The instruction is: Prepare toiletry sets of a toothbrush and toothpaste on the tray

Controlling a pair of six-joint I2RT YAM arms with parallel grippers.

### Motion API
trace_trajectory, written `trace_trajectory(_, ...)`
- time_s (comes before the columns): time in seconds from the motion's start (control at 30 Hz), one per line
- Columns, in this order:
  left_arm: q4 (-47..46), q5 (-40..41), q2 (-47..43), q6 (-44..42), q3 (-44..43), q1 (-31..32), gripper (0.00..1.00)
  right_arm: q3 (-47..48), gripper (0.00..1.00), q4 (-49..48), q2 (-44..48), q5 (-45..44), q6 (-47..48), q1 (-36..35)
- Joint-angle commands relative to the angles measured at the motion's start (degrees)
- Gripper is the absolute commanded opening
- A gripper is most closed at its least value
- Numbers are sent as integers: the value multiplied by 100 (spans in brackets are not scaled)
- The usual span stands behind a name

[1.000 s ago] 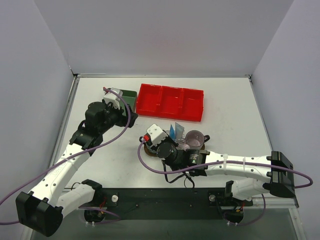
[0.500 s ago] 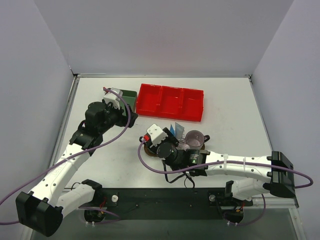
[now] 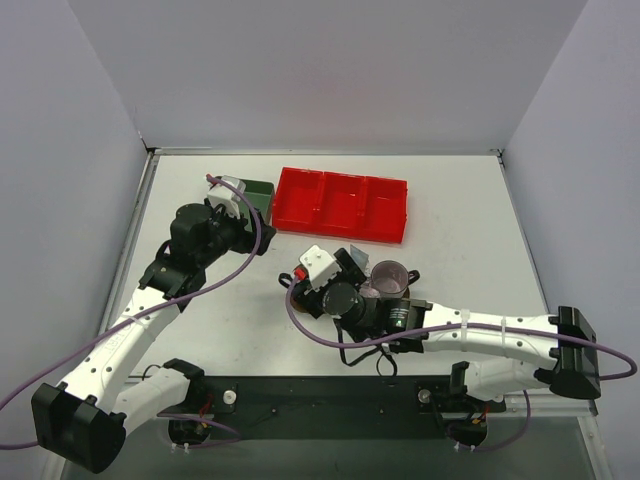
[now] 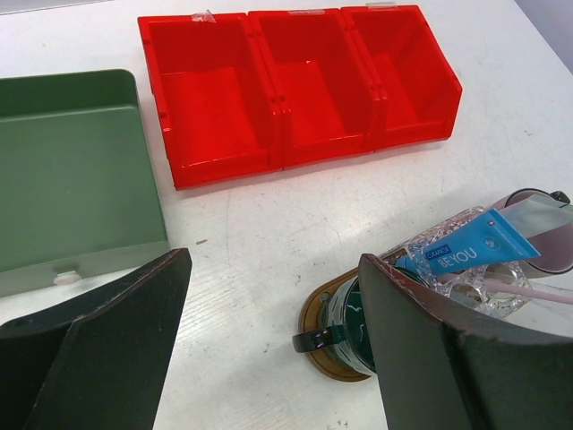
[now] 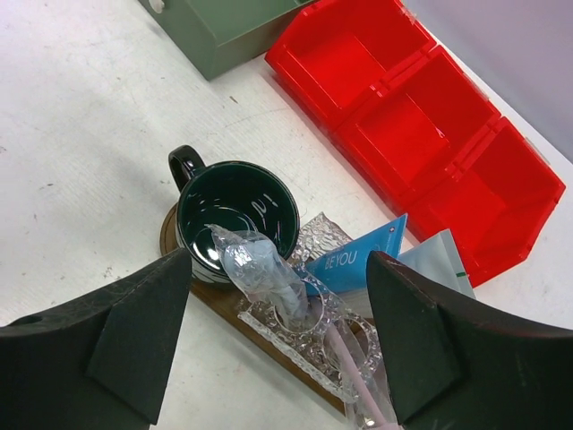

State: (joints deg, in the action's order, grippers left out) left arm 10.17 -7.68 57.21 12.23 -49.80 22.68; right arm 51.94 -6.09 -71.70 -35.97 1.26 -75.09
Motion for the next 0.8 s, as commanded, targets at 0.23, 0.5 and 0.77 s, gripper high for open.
trace_trajectory(0.23, -77, 153, -96, -63, -197, -26, 87, 246, 78, 248, 604, 940, -775, 310)
trace_trajectory(0.5, -147, 425, -263, -28, -126, -26, 86, 325, 80, 283, 1219, 2145, -1637, 1320)
trace_trajectory(0.77, -86, 933, -412, 69, -91, -26, 86, 97, 86, 844, 1940, 2533, -2647, 2901)
